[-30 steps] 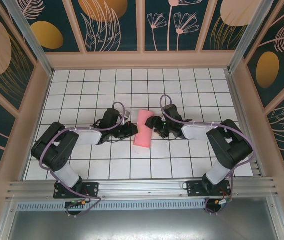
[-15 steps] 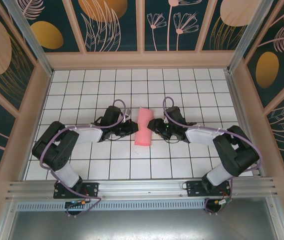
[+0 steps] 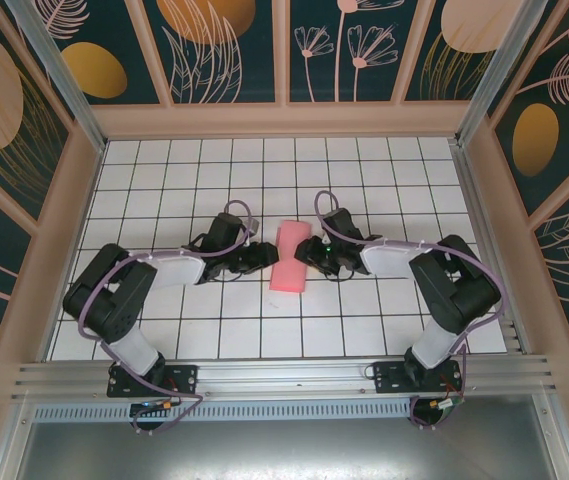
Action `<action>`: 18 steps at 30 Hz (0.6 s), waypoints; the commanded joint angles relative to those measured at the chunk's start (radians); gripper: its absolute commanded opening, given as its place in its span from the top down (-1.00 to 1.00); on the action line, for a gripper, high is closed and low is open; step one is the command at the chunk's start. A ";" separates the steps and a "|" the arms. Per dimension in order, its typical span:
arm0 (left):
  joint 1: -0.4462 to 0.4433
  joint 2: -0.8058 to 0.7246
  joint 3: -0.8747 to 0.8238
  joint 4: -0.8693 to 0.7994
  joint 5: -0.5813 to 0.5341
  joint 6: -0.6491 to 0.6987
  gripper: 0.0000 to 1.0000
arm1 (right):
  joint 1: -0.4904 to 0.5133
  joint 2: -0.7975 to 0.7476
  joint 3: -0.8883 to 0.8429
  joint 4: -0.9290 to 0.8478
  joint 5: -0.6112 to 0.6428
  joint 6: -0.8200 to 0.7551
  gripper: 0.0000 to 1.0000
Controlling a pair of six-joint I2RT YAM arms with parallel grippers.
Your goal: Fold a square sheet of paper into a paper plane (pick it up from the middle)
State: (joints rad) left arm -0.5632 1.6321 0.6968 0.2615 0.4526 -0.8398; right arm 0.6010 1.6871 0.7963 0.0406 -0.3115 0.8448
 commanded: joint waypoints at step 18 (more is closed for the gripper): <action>-0.003 -0.272 -0.076 -0.123 -0.305 0.000 0.02 | 0.061 0.174 0.235 -0.306 0.114 -0.138 -0.10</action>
State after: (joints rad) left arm -0.5632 1.3560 0.6281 0.1486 0.1661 -0.8360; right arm 0.6445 1.7947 1.0130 -0.2516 -0.2279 0.7639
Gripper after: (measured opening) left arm 0.490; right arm 0.547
